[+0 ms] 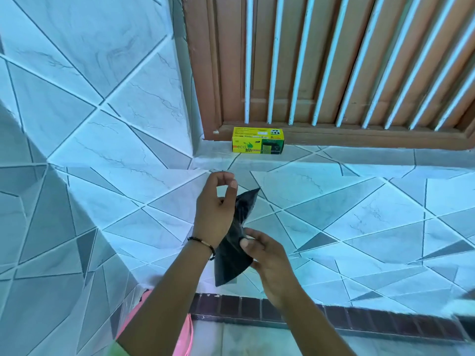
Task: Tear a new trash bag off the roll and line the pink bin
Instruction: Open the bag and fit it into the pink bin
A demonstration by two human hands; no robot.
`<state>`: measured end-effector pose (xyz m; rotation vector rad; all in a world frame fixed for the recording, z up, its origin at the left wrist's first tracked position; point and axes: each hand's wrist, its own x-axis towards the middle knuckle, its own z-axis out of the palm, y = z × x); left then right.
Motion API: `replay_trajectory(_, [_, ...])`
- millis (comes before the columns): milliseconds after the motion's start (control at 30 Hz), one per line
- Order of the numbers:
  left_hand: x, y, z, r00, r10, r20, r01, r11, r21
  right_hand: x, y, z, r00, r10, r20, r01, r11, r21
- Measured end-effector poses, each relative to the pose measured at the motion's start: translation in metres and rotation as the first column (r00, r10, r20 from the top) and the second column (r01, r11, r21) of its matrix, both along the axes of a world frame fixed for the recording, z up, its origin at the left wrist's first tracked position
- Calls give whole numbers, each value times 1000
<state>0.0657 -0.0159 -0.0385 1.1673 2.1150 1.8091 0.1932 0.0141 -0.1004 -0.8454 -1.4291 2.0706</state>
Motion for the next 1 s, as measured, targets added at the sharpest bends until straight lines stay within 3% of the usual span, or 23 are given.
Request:
replay_trajectory(167, [33, -31, -6, 986, -68, 149, 73, 997, -30, 23, -2, 8, 981, -182, -71, 184, 983, 18])
replay_trajectory(267, [46, -53, -25, 951, -141, 275, 180, 976, -124, 39, 0, 15, 958, -235, -163, 236, 972, -16])
replay_trajectory(400, [64, -81, -46, 917, -274, 291, 341, 915, -214, 54, -1, 24, 933, -259, -251, 259, 965, -32])
replay_trajectory(500, [77, -92, -44, 919, -268, 290, 322, 933, -159, 66, -6, 24, 946, -174, -275, 183, 983, 7])
replay_trajectory(600, [77, -103, -28, 915, -227, 334, 261, 964, -60, 81, -17, 17, 987, 35, -158, -18, 994, 107])
replay_trajectory(700, [72, -117, -11, 922, -176, 346, 197, 980, -26, 92, -42, 4, 977, 167, 135, -201, 932, 302])
replay_trajectory(767, [64, -131, -10, 931, -135, 338, 163, 985, -56, 88, -65, -3, 983, 72, 171, -133, 917, 376])
replay_trajectory(933, [51, -195, -35, 758, -266, 596, 423, 896, -138, 70, -116, -1, 992, -129, 3, 126, 972, 198])
replay_trajectory(1000, [54, -217, -46, 765, -271, 584, 463, 862, -207, 61, -132, 4, 982, -186, -9, 186, 975, 123])
